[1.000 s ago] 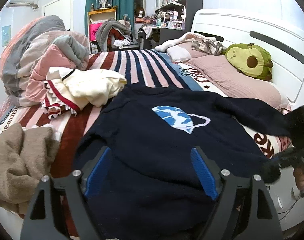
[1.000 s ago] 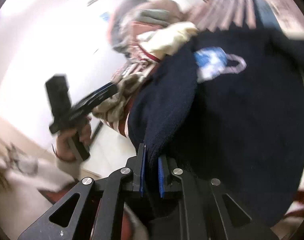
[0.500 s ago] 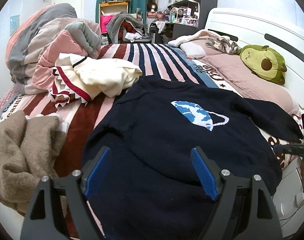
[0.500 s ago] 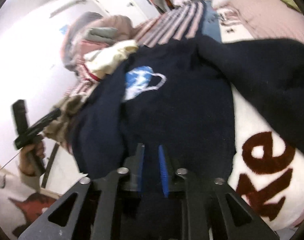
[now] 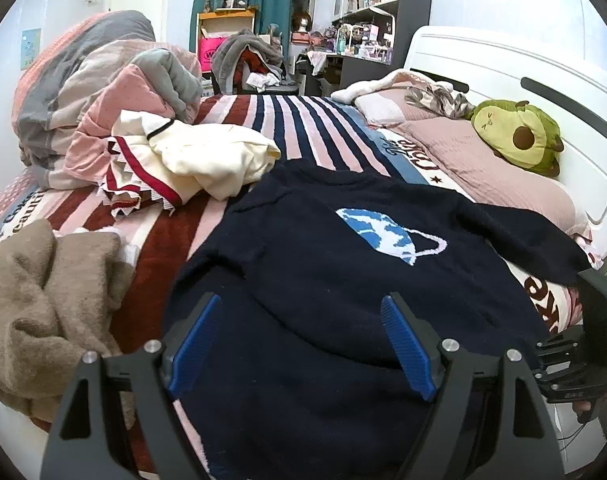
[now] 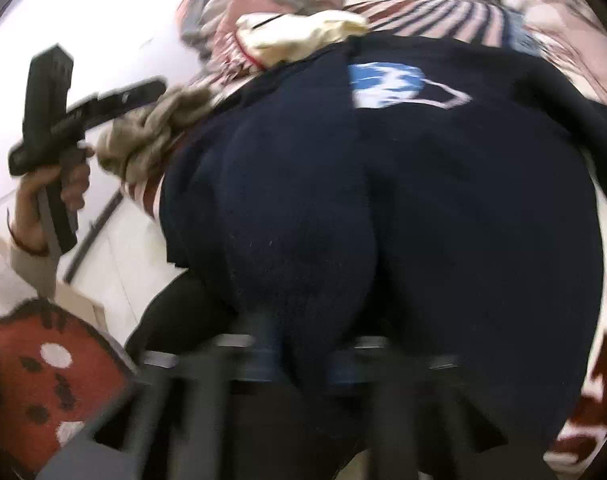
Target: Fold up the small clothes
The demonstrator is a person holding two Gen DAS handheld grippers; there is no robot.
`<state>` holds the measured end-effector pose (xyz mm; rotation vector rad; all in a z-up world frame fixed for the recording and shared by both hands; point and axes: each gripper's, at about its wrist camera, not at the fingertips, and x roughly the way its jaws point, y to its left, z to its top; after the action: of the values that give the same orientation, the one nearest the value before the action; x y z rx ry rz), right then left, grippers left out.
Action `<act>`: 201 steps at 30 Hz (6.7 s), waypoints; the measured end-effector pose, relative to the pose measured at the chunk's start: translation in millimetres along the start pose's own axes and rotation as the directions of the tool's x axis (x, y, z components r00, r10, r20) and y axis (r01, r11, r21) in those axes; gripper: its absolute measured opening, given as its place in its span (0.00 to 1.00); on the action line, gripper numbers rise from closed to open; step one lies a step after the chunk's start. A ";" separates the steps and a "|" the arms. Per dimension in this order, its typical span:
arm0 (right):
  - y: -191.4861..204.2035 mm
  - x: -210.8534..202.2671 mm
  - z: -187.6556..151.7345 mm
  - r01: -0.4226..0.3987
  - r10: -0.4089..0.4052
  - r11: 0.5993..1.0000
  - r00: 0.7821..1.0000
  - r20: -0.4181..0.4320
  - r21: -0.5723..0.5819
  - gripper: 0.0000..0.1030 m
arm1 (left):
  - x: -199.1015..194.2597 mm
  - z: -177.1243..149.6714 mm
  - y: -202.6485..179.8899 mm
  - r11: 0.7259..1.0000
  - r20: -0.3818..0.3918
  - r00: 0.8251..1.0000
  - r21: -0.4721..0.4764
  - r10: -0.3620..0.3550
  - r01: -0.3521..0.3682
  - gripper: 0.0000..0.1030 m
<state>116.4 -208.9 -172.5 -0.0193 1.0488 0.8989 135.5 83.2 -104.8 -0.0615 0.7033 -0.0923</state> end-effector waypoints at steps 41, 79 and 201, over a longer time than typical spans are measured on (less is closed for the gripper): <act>-184.7 -125.5 -66.1 0.100 -0.329 0.738 0.917 0.227 0.668 0.63 | 20.3 8.7 -22.3 1.000 -0.017 1.000 0.007 0.003 -0.003 0.78; 39.9 72.6 94.6 0.205 -0.199 0.961 0.979 0.050 -0.186 0.10 | -49.9 -12.6 57.8 0.994 0.131 0.991 -0.108 0.008 0.006 0.80; -46.1 -23.3 -67.1 -0.151 0.109 0.933 0.984 0.143 0.327 0.17 | 14.2 -138.9 20.6 0.907 -0.226 0.906 -0.314 -0.358 0.280 0.16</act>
<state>92.4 -281.6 -208.5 0.3927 1.0860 0.8179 57.6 98.7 -221.5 -0.4419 0.9830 -0.3268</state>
